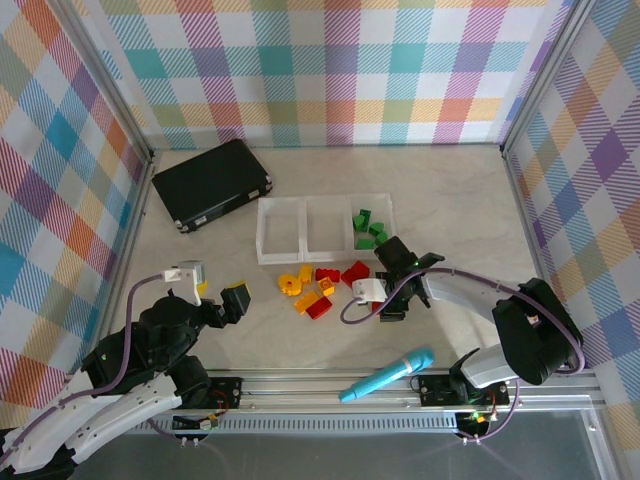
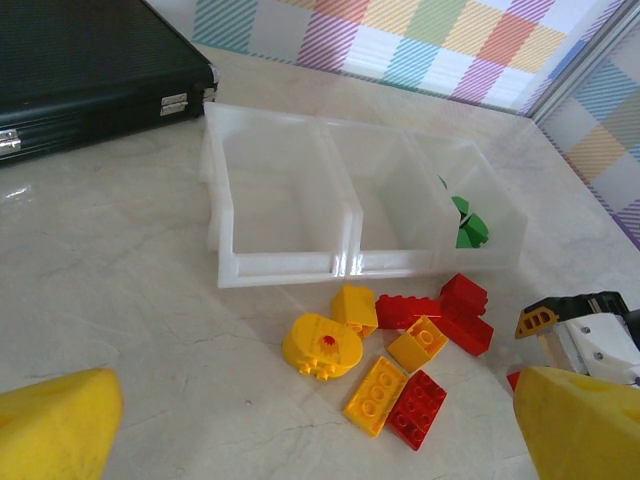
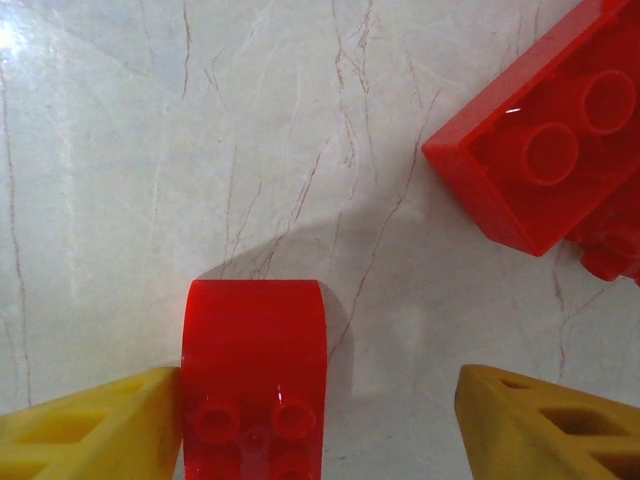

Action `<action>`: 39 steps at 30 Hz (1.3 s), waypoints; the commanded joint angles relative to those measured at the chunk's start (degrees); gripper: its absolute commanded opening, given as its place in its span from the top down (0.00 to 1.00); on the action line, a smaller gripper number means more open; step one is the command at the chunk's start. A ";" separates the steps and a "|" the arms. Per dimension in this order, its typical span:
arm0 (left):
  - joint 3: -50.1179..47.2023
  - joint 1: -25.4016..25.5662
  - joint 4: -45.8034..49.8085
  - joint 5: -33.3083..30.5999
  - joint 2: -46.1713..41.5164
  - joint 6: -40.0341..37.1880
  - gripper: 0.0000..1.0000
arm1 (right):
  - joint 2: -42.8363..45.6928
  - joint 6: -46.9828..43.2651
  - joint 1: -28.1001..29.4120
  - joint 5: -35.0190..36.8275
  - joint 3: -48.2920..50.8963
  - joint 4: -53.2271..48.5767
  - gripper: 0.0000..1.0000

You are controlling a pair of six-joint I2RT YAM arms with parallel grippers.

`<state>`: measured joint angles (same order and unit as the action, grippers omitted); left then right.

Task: Sort the legos into containers by color
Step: Pick up the lego from the bottom-center of the table, then place the lego in the container.

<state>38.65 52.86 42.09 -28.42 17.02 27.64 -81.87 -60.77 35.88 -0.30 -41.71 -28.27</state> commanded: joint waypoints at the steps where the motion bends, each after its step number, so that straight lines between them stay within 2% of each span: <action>1: -0.51 0.40 0.63 -0.81 -0.60 0.08 0.00 | -1.24 -1.24 -0.54 -1.42 1.01 0.83 0.32; 8: -0.30 0.40 1.24 -0.91 -1.03 0.35 0.00 | -4.03 -1.23 -0.63 -0.88 0.01 0.59 0.42; 19: -0.69 0.40 1.55 -1.55 -2.80 0.80 0.00 | -3.42 0.63 -0.64 -0.68 -0.31 0.41 0.81; 22: -0.80 0.40 1.55 -1.55 -2.86 0.87 0.00 | -1.73 1.69 -0.63 -1.00 -0.27 0.47 0.86; 32: -0.87 0.40 1.42 -1.92 -2.68 0.85 0.00 | 6.07 6.41 -0.63 -2.89 -1.50 0.69 0.91; 36: -0.82 0.40 1.42 -2.34 -2.32 0.92 0.00 | 8.41 14.88 -0.55 -7.17 -9.87 1.97 0.91; 39: -0.71 0.44 1.25 -2.72 -1.62 0.99 0.00 | 6.45 25.17 -0.46 -8.83 -19.04 3.95 0.90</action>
<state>38.28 52.86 43.42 -29.71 15.05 27.90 -75.48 -46.76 35.57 -4.62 -53.01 -28.34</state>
